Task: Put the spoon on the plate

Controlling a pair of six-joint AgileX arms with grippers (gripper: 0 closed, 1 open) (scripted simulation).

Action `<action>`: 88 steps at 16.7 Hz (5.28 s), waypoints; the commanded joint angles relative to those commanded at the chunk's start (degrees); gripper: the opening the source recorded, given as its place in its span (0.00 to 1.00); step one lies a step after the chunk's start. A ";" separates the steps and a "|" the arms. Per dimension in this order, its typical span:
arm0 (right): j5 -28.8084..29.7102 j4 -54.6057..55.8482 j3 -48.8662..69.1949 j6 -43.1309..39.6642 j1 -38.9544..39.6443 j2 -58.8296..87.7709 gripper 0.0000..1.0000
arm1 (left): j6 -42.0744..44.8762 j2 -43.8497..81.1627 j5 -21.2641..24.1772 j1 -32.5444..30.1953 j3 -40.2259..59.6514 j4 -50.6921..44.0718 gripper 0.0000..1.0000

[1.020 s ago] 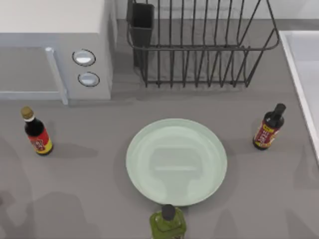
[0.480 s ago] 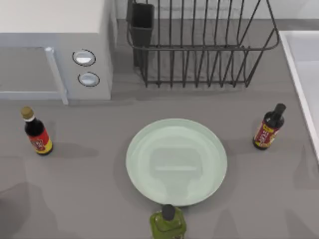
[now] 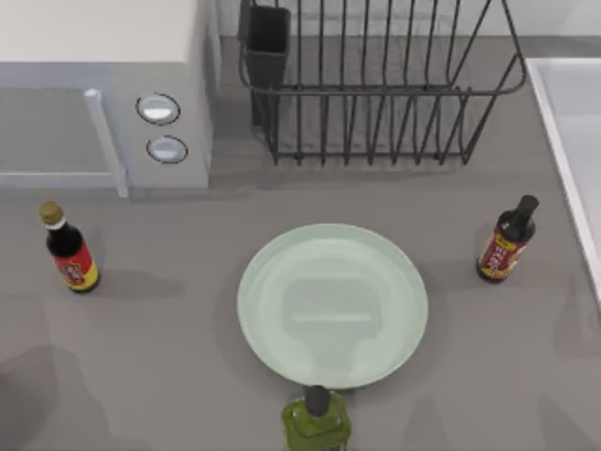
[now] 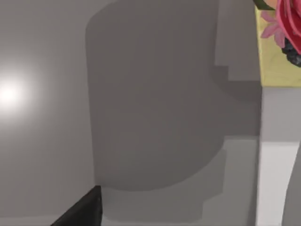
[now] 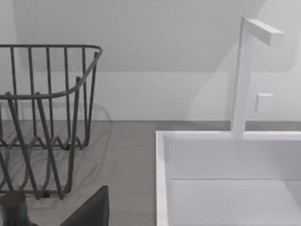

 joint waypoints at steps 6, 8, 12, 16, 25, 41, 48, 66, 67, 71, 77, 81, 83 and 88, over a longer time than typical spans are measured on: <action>0.00 0.00 0.00 0.00 0.00 0.00 1.00 | 0.00 0.00 0.00 0.00 0.00 0.00 0.40; 0.00 0.00 0.00 0.00 0.00 0.00 1.00 | 0.00 0.00 0.00 0.00 0.00 0.00 0.25; 0.00 0.00 0.00 0.00 0.00 0.00 1.00 | 0.00 0.00 0.00 0.00 0.00 0.00 0.00; 0.00 0.00 0.00 0.00 0.00 0.00 1.00 | 0.00 0.00 0.00 0.00 0.00 0.00 0.00; 0.00 0.00 0.00 0.00 0.00 0.00 1.00 | -1.25 -6.20 0.48 -0.06 7.09 -12.97 0.00; 0.00 0.00 0.00 0.00 0.00 0.00 1.00 | -1.82 -13.05 1.19 -4.06 21.45 -34.12 0.00; 0.00 0.00 0.00 0.00 0.00 0.00 1.00 | -6.77 -1.65 4.00 -31.36 39.84 -42.09 0.00; 0.00 0.00 0.00 0.00 0.00 0.00 1.00 | -30.36 34.19 0.49 -67.08 69.90 -35.77 0.00; 0.00 0.00 0.00 0.00 0.00 0.00 1.00 | -30.28 34.16 0.60 -67.19 69.85 -35.63 0.00; 0.00 0.00 0.00 0.00 0.00 0.00 1.00 | -29.13 33.81 1.78 -68.58 69.41 -33.89 0.00; 0.00 0.00 0.00 0.00 0.00 0.00 1.00 | -26.82 32.41 3.85 -71.43 68.05 -29.12 0.00; 0.00 0.00 0.00 0.00 0.00 0.00 1.00 | -26.44 31.82 4.15 -71.98 67.32 -26.67 0.00; 0.00 0.00 0.00 0.00 0.00 0.00 1.00 | -26.78 31.72 3.81 -71.63 67.00 -25.99 0.00; 0.00 0.00 0.00 0.00 0.00 0.00 1.00 | -28.60 32.36 1.91 -69.49 66.19 -25.91 0.00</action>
